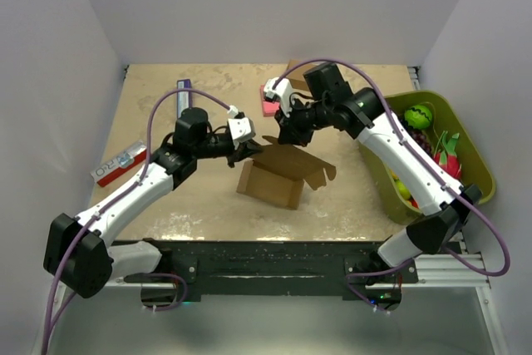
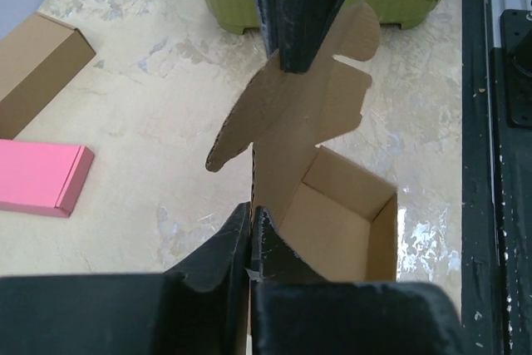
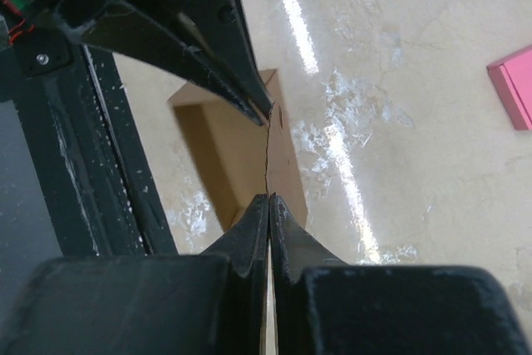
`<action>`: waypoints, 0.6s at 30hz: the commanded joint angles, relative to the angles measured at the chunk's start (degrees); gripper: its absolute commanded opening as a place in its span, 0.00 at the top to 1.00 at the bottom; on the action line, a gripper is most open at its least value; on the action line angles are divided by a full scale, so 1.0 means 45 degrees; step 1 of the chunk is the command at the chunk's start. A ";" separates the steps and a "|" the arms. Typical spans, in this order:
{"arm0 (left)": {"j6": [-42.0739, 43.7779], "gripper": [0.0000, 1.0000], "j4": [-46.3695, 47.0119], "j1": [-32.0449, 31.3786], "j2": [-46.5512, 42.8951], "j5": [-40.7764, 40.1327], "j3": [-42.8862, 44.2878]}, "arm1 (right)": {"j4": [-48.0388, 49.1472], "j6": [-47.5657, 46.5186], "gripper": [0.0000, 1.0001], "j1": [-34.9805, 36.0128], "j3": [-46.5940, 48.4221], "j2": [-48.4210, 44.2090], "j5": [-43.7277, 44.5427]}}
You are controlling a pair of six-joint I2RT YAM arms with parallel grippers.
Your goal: Fold the paper box
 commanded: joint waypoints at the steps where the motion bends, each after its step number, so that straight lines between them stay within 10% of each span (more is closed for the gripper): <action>1: -0.0066 1.00 0.0109 -0.0154 -0.0043 0.0096 0.0380 | 0.1757 0.1170 0.87 -0.0037 -0.0837 -0.0908 0.1091; 5: -0.0144 1.00 0.0207 -0.0135 -0.0257 -0.0002 0.0146 | 0.4686 0.3780 0.33 -0.0056 -0.2654 -0.2078 0.2788; 18: -0.0496 1.00 0.0188 0.0352 -0.0082 0.0446 0.0184 | 0.8889 0.8206 0.08 -0.1890 -0.9665 -0.7704 0.7913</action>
